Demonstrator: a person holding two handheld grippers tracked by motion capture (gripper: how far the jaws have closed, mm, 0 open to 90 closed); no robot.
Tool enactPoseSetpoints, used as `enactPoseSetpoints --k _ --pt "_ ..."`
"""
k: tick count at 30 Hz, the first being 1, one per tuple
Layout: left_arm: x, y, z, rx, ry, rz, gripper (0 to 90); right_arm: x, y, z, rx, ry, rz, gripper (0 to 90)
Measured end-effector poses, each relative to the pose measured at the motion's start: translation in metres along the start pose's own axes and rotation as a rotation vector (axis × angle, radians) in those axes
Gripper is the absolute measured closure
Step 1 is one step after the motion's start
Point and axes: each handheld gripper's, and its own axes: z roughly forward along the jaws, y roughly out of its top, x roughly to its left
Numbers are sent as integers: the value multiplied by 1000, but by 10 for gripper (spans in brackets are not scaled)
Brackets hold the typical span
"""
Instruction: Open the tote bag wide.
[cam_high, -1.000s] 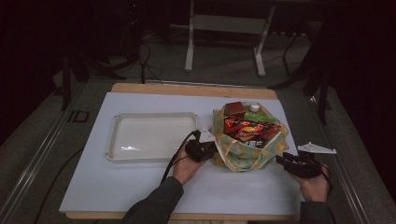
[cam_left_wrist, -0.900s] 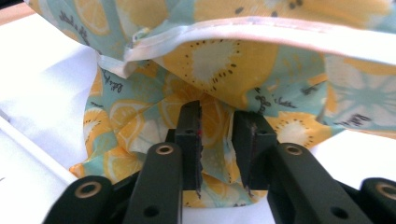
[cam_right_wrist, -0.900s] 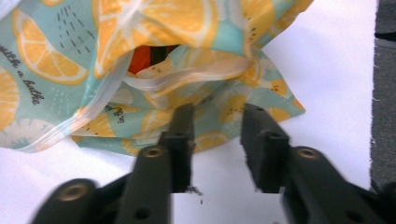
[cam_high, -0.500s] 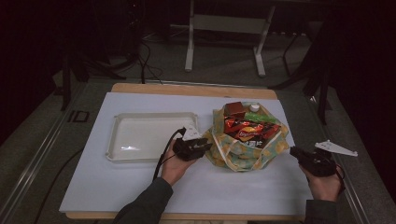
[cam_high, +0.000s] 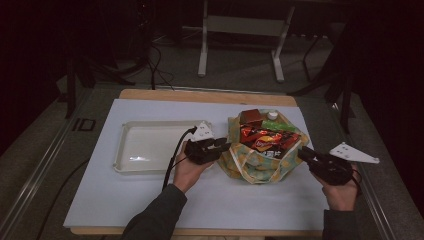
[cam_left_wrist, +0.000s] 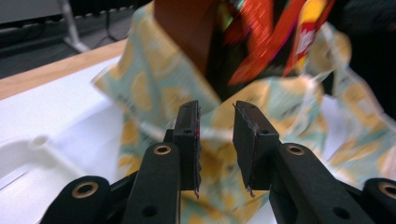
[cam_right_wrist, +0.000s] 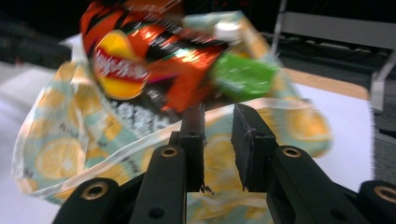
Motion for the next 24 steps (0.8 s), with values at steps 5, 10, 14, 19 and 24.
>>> enactPoseSetpoints --k 5,10,14,19,24 --pt "-9 4 6 9 -25 23 705 8 -7 18 60 22 -39 730" --pt "-12 3 11 15 -38 22 702 13 -17 34 126 46 -65 714" --pt "-15 3 14 15 -45 22 699 15 -28 46 181 66 -96 708" --pt "-18 0 21 41 -52 33 693 18 -34 53 206 91 -112 694" --pt "-21 -8 31 76 -57 39 693 19 -39 56 210 117 -119 680"
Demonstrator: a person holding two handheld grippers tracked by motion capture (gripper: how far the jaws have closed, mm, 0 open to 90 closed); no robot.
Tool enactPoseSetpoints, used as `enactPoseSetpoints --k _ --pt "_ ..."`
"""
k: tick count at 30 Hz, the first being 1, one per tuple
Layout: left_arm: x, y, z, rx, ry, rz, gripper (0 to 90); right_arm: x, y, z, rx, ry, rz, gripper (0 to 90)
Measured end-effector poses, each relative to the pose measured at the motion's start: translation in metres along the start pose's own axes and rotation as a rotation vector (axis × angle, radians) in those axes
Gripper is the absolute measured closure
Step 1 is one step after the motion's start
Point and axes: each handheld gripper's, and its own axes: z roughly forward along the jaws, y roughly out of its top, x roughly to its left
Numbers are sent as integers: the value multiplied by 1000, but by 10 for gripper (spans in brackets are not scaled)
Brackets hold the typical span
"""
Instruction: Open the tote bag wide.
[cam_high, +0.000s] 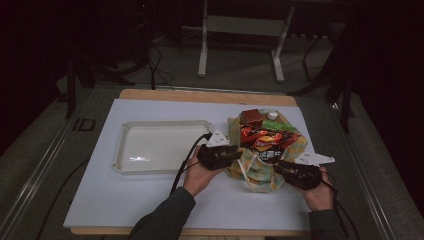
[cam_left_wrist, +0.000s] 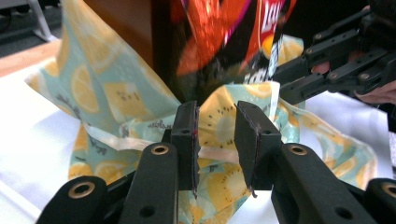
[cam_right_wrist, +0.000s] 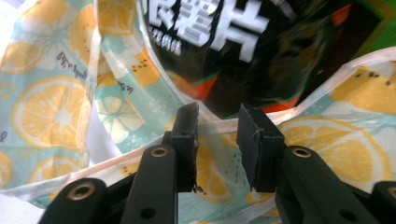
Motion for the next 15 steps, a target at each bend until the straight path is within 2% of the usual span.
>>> enactPoseSetpoints --k 3,12,15 --pt "0 -5 6 27 4 5 693 2 -3 2 10 26 -24 660" --pt "3 -19 20 100 39 1 694 5 -11 14 58 43 -51 623" --pt "5 -26 21 111 36 -5 694 3 -18 20 83 42 -55 622"
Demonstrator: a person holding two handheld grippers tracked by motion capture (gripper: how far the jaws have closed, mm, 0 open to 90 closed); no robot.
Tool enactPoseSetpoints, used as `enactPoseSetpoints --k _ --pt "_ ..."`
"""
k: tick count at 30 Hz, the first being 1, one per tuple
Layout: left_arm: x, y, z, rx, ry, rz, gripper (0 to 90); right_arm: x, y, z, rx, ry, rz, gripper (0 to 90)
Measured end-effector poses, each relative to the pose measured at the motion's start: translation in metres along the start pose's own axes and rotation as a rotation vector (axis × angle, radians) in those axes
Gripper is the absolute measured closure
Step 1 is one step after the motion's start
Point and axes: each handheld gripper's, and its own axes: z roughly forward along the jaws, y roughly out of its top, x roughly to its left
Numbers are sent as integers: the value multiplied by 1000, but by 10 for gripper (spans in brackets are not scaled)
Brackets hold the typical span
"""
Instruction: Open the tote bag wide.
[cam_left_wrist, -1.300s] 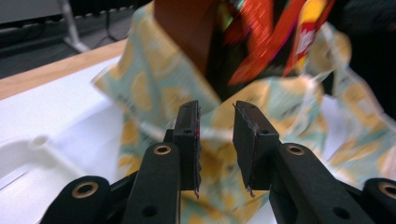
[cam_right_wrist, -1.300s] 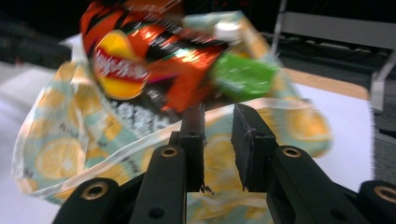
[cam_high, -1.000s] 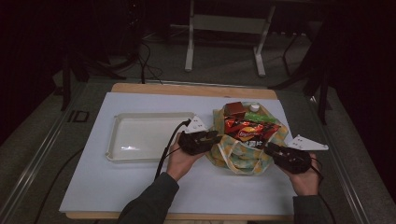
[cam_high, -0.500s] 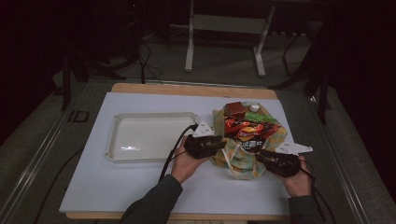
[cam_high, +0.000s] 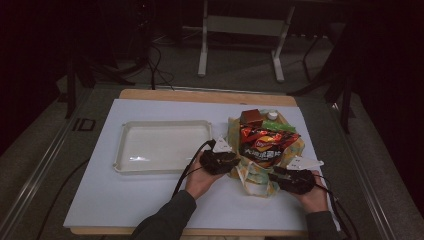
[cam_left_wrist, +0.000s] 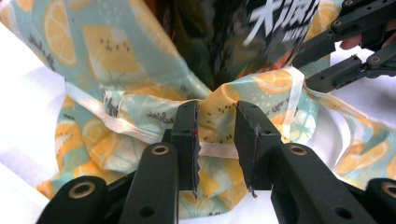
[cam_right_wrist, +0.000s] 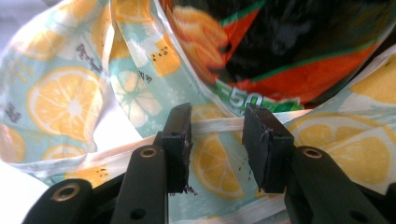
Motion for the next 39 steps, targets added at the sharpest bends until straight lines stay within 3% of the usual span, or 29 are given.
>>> enactPoseSetpoints --k 6,12,23,26,33,39 --pt "0 -8 -5 -14 -15 -7 693 -2 -9 5 26 -7 1 626" --pt "2 -15 -16 -17 -18 22 680 -2 -14 9 26 -10 -1 625" --pt "8 -23 -31 -31 -32 18 657 -2 -19 14 30 -8 -8 608" --pt "11 -24 -36 -16 -25 37 644 -2 -21 16 29 -6 -8 599" --pt "13 -26 -41 -11 -21 38 635 -3 -23 17 21 2 -2 595" --pt "12 -22 -42 -1 -41 65 621 -3 -24 18 12 3 1 591"
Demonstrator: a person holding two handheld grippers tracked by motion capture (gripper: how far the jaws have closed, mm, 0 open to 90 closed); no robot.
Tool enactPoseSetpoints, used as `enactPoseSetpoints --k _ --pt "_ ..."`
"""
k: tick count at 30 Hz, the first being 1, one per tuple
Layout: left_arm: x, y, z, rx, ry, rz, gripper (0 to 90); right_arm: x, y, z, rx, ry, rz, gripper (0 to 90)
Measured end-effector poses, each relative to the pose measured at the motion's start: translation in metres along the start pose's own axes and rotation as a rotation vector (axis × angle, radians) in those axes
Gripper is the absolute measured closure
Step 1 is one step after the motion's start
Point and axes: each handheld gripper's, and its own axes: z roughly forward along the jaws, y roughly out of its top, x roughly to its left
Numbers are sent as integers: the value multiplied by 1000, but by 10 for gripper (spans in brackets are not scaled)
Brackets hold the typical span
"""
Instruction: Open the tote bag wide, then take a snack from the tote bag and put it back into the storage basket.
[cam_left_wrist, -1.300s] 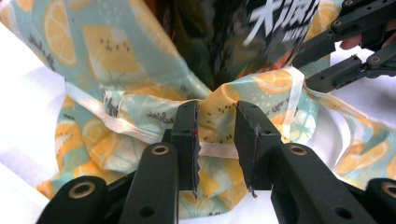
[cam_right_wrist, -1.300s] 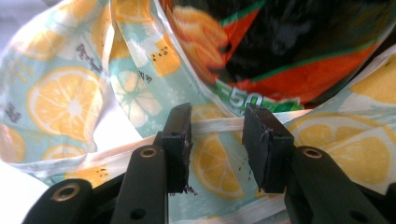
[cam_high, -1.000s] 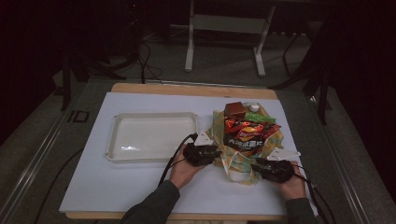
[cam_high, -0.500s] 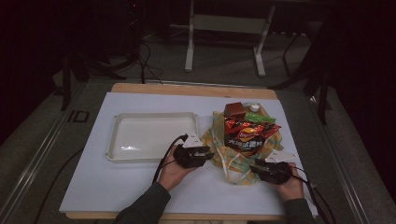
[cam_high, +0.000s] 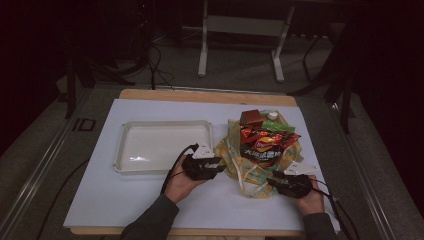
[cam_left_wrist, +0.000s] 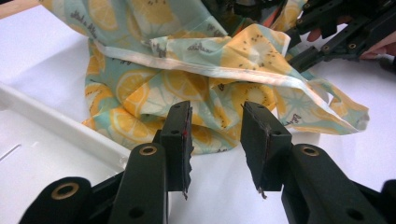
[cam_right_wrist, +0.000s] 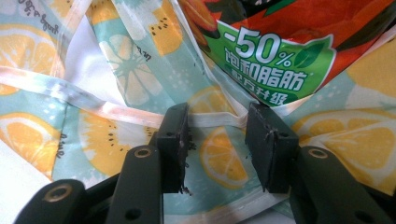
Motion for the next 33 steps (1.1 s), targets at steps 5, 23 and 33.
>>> enactPoseSetpoints --k 5,23,33 --pt "1 5 -1 1 -12 3 613 -2 -2 0 -18 18 12 591" --pt "8 26 -1 25 -56 43 619 -3 -3 1 -25 25 14 592" --pt "9 37 0 50 -74 88 595 -2 -3 0 -24 15 4 593"
